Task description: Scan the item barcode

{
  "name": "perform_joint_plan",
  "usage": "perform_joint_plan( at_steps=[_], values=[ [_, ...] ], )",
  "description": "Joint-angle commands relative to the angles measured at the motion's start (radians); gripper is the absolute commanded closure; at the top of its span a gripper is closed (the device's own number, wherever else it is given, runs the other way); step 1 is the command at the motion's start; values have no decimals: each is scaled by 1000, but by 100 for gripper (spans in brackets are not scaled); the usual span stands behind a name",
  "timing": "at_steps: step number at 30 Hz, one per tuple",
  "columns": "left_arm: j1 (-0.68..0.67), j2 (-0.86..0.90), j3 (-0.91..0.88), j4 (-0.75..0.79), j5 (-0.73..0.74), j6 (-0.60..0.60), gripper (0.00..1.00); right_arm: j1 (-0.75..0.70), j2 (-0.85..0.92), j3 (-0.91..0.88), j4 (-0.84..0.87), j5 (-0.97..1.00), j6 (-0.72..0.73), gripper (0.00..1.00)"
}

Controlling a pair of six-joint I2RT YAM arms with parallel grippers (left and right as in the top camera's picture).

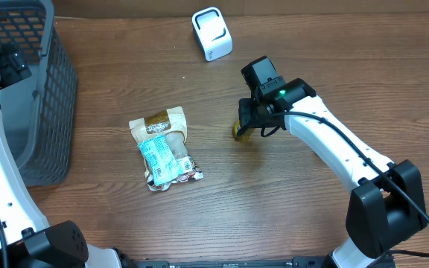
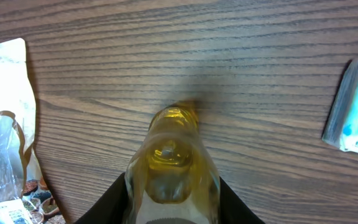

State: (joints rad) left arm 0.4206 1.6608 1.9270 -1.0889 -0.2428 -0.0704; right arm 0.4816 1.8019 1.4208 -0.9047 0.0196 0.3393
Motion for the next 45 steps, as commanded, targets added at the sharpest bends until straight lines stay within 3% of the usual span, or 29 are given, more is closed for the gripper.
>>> perform_joint_plan(
  at_steps=[1,10,18,21,24,27,37,38,44,45],
  values=[
    [-3,0,14,0,7,19,0,17,-6,17,-8,57,1,69],
    [-3,0,14,0,7,19,0,123,-6,67,-32,249,-56,73],
    [-3,0,14,0,7,19,0,145,-6,66,-48,249,-55,72],
    [-3,0,14,0,7,19,0,146,-6,66,-50,230,-55,61],
    [-3,0,14,0,8,19,0,146,-6,66,-49,169,-55,38],
    [-3,0,14,0,7,19,0,146,-6,66,-47,163,-51,21],
    [-3,0,14,0,7,19,0,145,-4,47,-29,189,30,5],
    [-3,0,14,0,8,19,0,145,-4,42,-23,187,32,0],
    [-3,0,14,0,7,19,0,145,-4,37,-21,174,31,0],
    [-3,0,14,0,7,19,1,143,-4,37,-22,174,31,9]
  ],
)
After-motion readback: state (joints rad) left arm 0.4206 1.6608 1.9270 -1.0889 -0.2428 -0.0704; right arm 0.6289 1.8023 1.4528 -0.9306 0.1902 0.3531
